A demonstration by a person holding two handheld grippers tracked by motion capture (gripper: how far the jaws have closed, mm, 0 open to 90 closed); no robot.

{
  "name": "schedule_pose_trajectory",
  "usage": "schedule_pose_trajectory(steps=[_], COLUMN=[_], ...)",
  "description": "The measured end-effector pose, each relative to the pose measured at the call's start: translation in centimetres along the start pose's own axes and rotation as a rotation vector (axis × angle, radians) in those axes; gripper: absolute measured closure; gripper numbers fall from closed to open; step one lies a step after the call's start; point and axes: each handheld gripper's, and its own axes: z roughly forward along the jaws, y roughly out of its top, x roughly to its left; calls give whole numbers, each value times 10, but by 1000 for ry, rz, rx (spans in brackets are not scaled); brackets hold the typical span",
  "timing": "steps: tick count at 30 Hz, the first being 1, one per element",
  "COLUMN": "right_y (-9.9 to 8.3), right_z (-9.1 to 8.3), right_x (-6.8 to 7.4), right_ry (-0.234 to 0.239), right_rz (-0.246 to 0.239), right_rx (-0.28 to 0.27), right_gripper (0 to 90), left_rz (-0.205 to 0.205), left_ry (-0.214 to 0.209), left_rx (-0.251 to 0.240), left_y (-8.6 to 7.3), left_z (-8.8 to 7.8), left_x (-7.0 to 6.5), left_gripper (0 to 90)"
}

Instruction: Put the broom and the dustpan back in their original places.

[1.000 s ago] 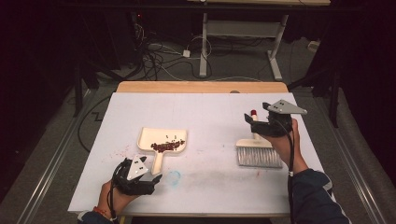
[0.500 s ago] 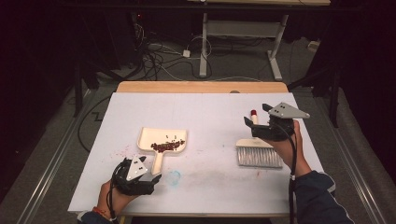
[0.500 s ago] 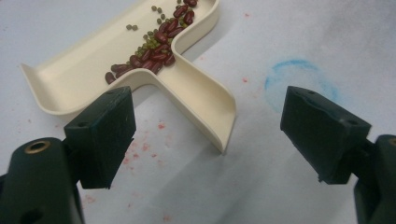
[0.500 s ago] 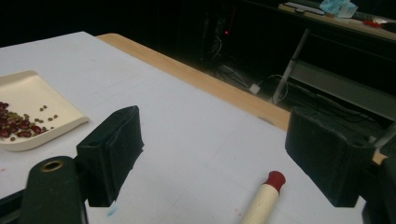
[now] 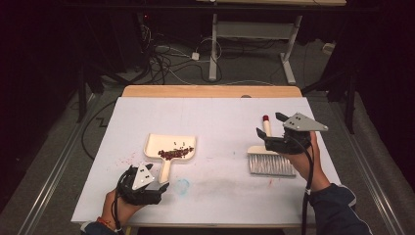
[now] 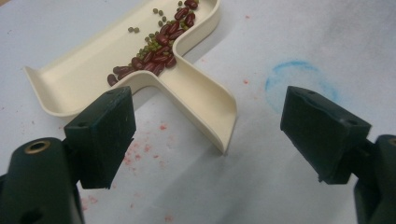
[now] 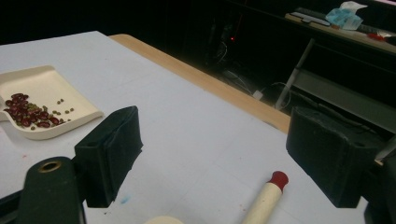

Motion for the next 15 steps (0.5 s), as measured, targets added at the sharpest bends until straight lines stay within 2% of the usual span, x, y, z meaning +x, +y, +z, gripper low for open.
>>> schedule_pose_trajectory(steps=[11, 15], right_y=[-4, -5], right_z=[-11, -15], right_x=[7, 11], right_ry=[16, 26], right_rz=[-31, -51], right_rx=[-2, -1], right_gripper=[183, 184], left_rz=[6, -1], left_ry=[-3, 5], left_rx=[5, -10], left_y=[0, 0], left_z=[1, -1], left_x=[-1, 0], left_gripper=[178, 179])
